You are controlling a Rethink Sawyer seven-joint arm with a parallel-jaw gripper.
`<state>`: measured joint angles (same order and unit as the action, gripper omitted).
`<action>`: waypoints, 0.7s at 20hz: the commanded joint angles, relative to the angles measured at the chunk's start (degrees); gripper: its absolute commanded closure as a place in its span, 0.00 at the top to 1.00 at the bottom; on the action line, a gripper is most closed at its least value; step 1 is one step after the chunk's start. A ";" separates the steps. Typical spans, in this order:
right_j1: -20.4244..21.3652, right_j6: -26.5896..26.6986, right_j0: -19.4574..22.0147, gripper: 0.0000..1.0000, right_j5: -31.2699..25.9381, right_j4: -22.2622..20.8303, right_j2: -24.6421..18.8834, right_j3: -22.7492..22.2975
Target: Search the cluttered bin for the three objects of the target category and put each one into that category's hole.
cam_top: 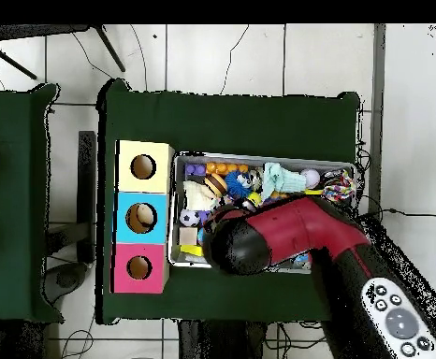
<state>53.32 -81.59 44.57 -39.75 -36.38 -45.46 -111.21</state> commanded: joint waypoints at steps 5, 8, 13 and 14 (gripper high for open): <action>5.91 -9.45 -11.53 0.00 -3.92 9.81 1.38 -0.27; 5.41 -11.72 -15.52 0.00 -4.25 11.03 3.72 2.40; 3.64 -14.32 -21.07 0.00 -2.79 11.76 7.87 5.50; 3.14 -14.52 -21.73 0.00 -2.51 11.53 8.69 5.94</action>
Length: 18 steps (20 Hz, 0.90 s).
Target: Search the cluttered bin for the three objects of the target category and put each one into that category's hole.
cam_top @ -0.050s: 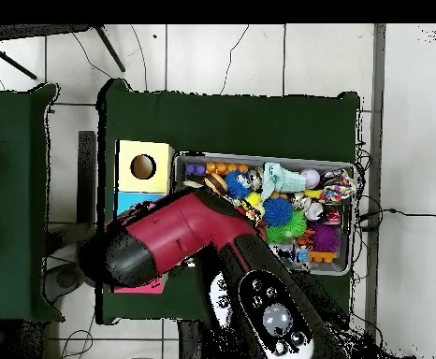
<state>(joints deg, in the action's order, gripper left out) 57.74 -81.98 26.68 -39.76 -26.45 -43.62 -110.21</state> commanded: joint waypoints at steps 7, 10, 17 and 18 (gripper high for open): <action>-3.30 -13.64 -5.98 0.00 1.68 0.03 11.40 5.21; -3.54 -13.16 -6.40 0.00 2.90 -0.17 12.58 5.14; -4.92 -12.50 -7.59 0.00 5.52 -0.64 15.09 5.55; -5.45 -12.53 -7.86 0.00 6.17 -0.75 15.50 5.84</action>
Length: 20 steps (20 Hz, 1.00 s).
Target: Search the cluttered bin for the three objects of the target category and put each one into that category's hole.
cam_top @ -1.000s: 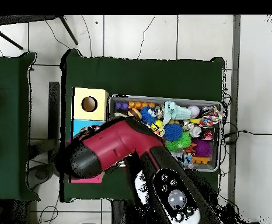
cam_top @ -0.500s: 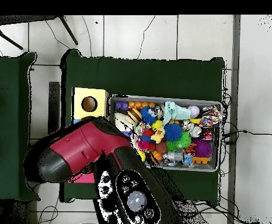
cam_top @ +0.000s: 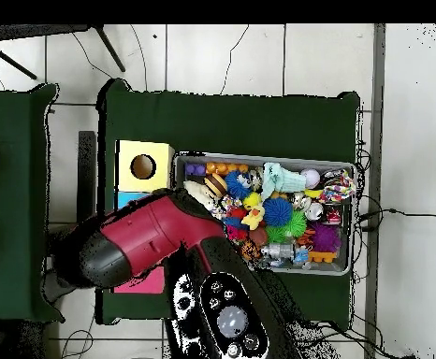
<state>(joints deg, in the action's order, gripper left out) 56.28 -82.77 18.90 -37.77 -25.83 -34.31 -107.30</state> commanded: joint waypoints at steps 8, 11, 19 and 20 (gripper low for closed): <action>-8.46 -14.15 -5.01 0.00 8.95 -1.60 10.68 6.21; -9.75 -14.85 -7.14 0.00 9.99 -0.97 12.71 7.47; -11.53 -13.50 -9.42 0.00 11.35 1.27 16.01 7.79; -11.52 -12.97 -9.37 0.00 10.95 1.48 16.25 7.53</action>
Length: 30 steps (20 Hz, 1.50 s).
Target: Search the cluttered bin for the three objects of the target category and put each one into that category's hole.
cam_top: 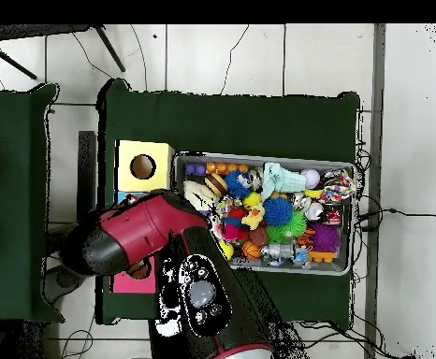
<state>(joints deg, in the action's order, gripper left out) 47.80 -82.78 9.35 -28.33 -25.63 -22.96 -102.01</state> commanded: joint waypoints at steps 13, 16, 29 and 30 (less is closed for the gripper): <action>-3.05 -9.15 1.72 0.00 0.73 2.50 5.61 0.58; -2.99 -8.48 1.80 0.00 -0.81 3.35 5.35 0.43; -2.07 -7.55 1.07 0.00 -5.08 5.78 6.12 -1.97; -1.94 -7.32 1.15 0.00 -5.37 5.91 6.15 -2.15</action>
<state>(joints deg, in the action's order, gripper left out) 47.27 -82.78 8.91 -28.29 -21.06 -19.15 -101.71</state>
